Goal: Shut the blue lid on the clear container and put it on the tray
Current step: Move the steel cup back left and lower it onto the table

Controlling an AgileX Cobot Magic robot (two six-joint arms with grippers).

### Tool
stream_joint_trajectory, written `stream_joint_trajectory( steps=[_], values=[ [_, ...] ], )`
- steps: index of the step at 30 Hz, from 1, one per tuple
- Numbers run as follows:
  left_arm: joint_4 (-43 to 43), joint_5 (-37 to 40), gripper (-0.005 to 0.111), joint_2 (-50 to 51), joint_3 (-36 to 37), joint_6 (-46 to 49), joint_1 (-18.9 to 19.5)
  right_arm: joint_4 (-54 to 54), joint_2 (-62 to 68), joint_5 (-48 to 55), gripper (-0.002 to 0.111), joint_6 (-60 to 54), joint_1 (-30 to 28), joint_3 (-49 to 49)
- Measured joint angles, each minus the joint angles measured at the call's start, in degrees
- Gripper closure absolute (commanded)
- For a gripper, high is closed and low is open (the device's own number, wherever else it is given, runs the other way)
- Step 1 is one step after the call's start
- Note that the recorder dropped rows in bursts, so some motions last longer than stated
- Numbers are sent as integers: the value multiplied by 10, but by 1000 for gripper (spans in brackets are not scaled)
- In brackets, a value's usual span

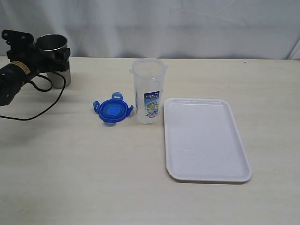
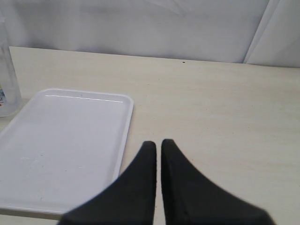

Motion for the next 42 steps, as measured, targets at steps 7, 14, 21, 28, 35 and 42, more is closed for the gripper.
stream_joint_trajectory(
  steps=[7, 14, 21, 28, 35, 42],
  values=[
    [0, -12, 107, 18, -19, 1, 3, 0, 0, 0, 104, 0, 0, 0],
    [0, -14, 107, 22, -22, 0, 3, 0, 0, 0, 104, 0, 0, 0],
    [-1, -4, 104, 22, -23, -3, 3, 0, 0, 0, 104, 0, 0, 0],
    [-1, 0, 57, 21, -24, -5, 3, 0, 0, 0, 104, 0, 0, 0],
    [-4, 14, 17, 21, -25, -5, 3, 0, 0, 0, 104, 0, 0, 0],
    [-4, 33, 5, 20, -25, -4, 3, 0, 0, 0, 104, 0, 0, 0]
  ],
)
